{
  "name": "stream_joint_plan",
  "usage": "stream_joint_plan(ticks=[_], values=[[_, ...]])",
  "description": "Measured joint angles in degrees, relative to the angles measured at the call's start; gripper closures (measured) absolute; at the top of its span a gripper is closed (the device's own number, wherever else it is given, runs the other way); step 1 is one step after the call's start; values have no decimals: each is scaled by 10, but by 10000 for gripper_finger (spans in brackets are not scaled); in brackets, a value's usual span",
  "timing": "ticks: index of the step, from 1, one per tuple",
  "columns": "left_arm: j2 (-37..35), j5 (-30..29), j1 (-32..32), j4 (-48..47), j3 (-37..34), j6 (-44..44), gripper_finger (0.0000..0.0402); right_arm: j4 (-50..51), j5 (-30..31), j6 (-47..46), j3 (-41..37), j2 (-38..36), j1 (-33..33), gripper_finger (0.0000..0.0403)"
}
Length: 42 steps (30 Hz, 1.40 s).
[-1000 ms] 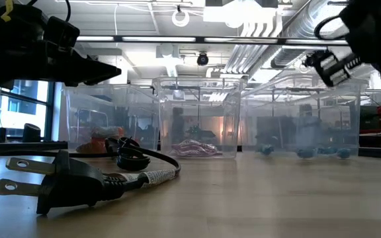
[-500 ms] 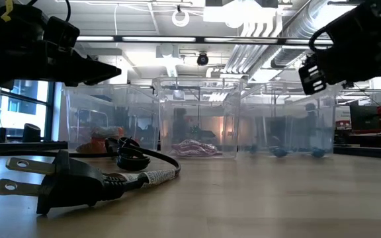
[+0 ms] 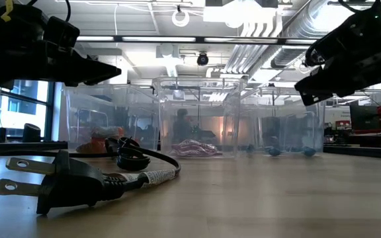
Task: Sort candy
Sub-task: Return to Home Position
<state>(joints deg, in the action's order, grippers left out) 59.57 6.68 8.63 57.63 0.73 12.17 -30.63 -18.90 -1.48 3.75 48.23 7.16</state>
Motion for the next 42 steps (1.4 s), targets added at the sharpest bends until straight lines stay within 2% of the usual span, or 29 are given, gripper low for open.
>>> stream_joint_plan(ticks=[9,18,26,42], values=[[-18,0,0,-17,0,0,287,35,0,0,0,-8,0,403],[-217,0,0,-155,0,0,287,121,-1,0,-32,-177,0,402],[-322,0,0,-163,0,0,287,216,-1,0,-32,-311,0,402],[-564,0,0,-163,0,0,287,211,-2,0,-32,-482,0,402]])
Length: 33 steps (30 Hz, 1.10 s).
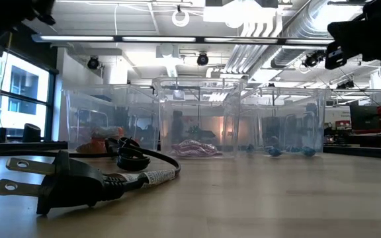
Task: Sort candy
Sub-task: Return to Home Position
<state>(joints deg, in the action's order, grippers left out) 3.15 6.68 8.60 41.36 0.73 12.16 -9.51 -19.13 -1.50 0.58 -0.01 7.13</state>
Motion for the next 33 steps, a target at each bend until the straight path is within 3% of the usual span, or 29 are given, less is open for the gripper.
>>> stream_joint_plan(ticks=[2,7,33], values=[[-32,1,1,0,0,0,287,-8,-3,0,0,0,0,402],[-30,2,4,47,-1,0,287,1,-8,0,0,0,0,402],[-29,2,-3,32,0,0,287,42,-8,0,0,7,0,402]])
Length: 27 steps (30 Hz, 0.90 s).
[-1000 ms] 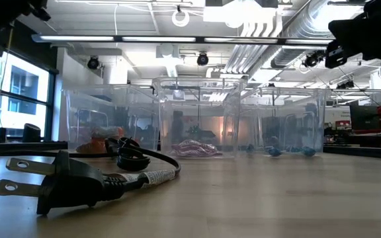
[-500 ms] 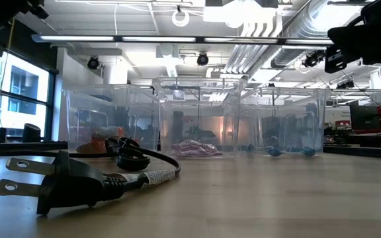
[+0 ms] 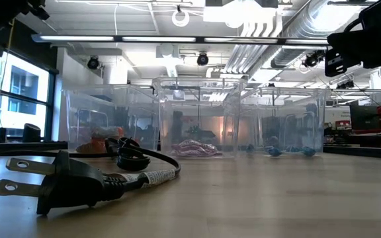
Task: Sort candy
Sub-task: Return to Home Position
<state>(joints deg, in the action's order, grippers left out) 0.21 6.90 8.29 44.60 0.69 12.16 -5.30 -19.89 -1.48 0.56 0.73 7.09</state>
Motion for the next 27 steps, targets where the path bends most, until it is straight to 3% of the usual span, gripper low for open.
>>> stream_joint_plan(ticks=[4,8,11,16,18,27], values=[[0,-1,-1,-32,1,-30,287,0,0,0,0,0,0,402],[0,-28,-14,-271,-1,-91,287,0,0,0,0,0,0,402],[0,-29,-30,-392,-1,-144,287,2,0,0,0,0,0,402],[0,-49,-53,-439,-1,-61,287,4,0,0,0,0,0,402],[0,-73,-65,-443,-1,-60,287,4,0,0,0,0,0,402],[0,-72,-77,-443,0,-75,287,5,0,0,0,0,0,402]])
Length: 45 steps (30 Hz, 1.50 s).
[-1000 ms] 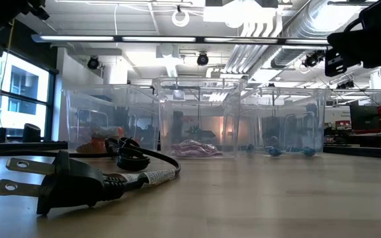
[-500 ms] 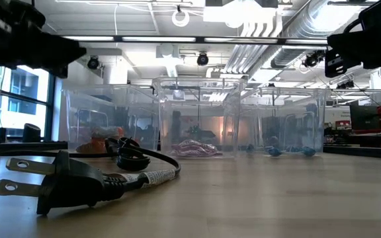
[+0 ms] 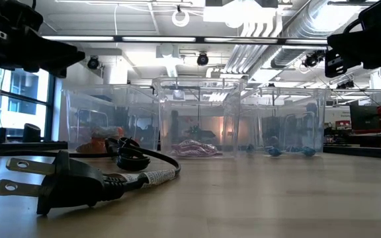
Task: Sort candy
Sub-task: Return to Home Position
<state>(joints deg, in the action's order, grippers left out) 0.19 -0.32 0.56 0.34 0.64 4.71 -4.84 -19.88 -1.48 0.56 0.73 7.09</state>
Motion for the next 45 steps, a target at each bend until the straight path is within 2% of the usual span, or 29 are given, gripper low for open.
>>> stream_joint_plan(ticks=[17,21,45], values=[[0,0,-6,0,0,0,287,1,0,0,0,0,0,402],[0,0,-6,0,0,0,287,6,-31,13,0,0,0,402],[0,-1,-6,0,0,0,287,13,-31,15,0,1,0,402]])
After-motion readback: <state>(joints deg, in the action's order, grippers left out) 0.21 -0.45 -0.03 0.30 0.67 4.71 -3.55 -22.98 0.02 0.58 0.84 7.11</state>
